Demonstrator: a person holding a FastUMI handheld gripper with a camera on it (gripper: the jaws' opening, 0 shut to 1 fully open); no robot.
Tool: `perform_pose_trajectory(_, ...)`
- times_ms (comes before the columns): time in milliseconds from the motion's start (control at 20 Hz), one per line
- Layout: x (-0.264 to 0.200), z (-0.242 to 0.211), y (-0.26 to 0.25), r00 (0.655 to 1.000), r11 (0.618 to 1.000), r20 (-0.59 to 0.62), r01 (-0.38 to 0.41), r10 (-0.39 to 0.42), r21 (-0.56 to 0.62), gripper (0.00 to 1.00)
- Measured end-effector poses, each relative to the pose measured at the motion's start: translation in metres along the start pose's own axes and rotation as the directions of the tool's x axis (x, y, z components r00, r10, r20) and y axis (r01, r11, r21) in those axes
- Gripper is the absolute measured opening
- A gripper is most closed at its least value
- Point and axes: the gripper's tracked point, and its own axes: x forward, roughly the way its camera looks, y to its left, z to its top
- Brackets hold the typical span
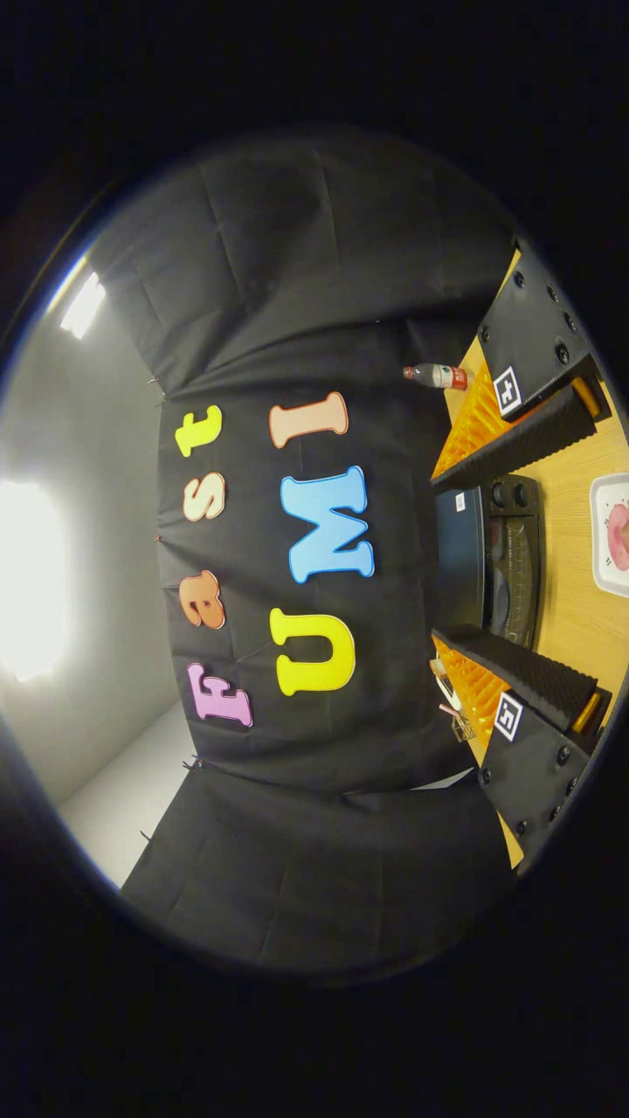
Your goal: Open the toaster oven, put the food inside, and close the toaster oven door.
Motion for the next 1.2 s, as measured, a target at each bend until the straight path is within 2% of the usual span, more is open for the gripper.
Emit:
perform_pose_trajectory(550,0.091,-0.035,0.025,0.997,0.999,-0.063,-0.049,0.05,0.013,0.99)
perform_pose_trajectory(1050,0.16,-0.109,0.047,0.976,0.997,-0.205,-0.074,0.077,0.025,0.99)
perform_pose_trajectory(1200,0.173,-0.132,0.049,0.968,0.999,-0.245,-0.054,0.053,0.003,0.99)
